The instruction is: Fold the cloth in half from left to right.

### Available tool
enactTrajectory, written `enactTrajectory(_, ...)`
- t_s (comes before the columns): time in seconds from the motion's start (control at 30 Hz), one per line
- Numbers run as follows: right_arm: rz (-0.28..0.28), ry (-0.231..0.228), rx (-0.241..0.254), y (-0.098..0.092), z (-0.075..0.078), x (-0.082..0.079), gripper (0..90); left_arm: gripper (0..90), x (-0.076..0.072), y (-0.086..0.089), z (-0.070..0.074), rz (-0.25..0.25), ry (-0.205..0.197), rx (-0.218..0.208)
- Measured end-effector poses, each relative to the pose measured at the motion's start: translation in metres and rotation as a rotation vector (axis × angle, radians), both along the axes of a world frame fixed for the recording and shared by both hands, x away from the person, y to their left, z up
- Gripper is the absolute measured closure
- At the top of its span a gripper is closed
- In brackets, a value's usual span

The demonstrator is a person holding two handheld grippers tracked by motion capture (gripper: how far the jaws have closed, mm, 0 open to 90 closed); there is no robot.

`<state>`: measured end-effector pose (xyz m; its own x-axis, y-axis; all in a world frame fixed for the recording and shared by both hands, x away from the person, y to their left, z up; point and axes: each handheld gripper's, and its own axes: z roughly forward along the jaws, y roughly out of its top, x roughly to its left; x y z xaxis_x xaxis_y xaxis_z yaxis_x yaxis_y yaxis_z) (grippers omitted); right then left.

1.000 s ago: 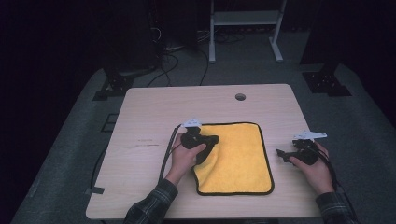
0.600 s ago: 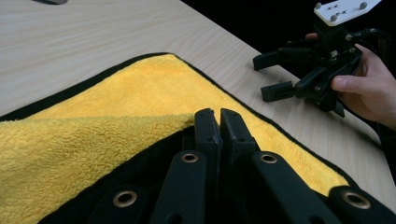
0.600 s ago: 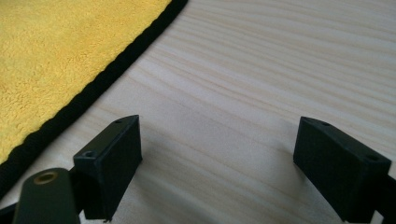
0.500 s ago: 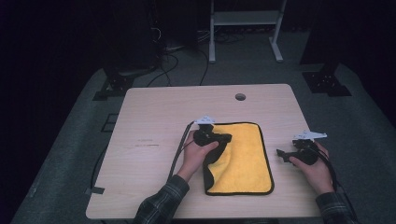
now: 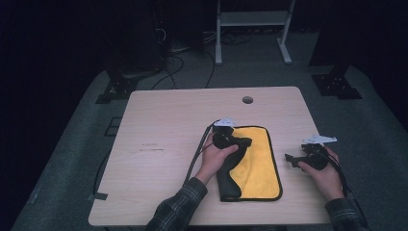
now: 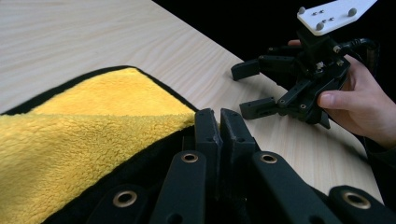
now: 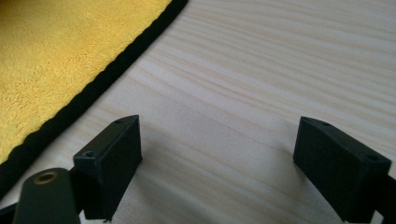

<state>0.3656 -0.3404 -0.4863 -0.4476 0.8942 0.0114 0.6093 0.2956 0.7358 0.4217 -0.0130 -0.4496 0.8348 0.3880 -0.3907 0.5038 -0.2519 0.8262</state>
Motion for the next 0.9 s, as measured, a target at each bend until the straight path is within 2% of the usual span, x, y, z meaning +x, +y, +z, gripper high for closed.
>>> enactTrajectory(0.37, 0.0, 0.0, 0.0, 0.0, 0.0, 0.0, 13.9, 86.2, 0.005, -0.029, 0.002, -0.032, 0.013, -0.006)
enactTrajectory(0.5, 0.0, 0.0, 0.0, 0.0, 0.0, 0.0, 13.8, 86.2, 0.007, -0.04, -0.002, -0.037, 0.023, 0.003)
enactTrajectory(0.67, 0.001, 0.001, 0.0, 0.0, 0.0, 0.0, 13.7, 86.2, 0.01, -0.051, -0.007, -0.036, 0.04, -0.005)
enactTrajectory(0.9, 0.002, -0.001, -0.001, 0.0, 0.0, 0.0, 13.6, 86.1, 0.013, -0.067, -0.018, -0.05, 0.067, 0.037)
